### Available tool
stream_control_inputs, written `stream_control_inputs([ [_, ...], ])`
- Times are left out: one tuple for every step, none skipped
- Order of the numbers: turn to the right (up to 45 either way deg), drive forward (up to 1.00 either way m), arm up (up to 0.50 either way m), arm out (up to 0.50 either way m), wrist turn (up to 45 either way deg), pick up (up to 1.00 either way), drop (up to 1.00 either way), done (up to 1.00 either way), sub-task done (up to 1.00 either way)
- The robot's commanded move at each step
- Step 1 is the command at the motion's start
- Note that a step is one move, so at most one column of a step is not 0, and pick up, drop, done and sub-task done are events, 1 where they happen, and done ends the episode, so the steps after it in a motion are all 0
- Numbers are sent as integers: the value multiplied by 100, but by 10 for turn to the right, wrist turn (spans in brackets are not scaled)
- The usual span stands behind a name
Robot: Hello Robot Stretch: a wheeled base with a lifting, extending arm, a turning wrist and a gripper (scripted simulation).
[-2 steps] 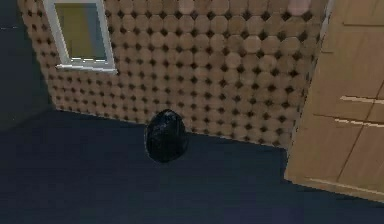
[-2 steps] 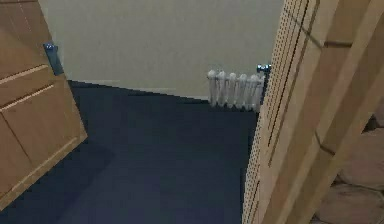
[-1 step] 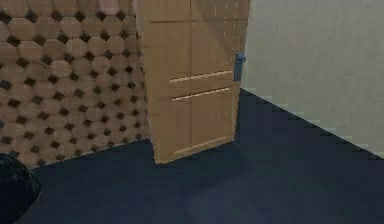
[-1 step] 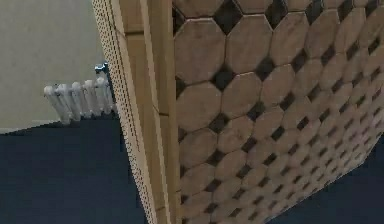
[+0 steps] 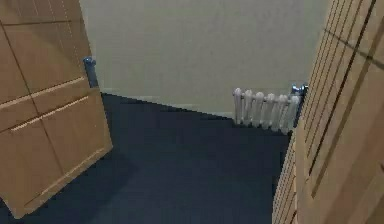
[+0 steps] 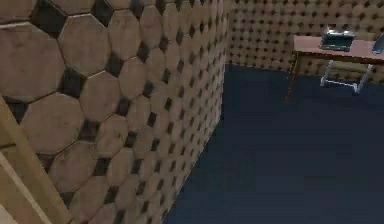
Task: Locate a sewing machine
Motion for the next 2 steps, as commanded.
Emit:
stream_control_inputs([
  [0, 100, 0, 0, 0, 0, 0, 0, 0],
  [60, 0, 0, 0, 0, 0, 0, 0, 0],
])
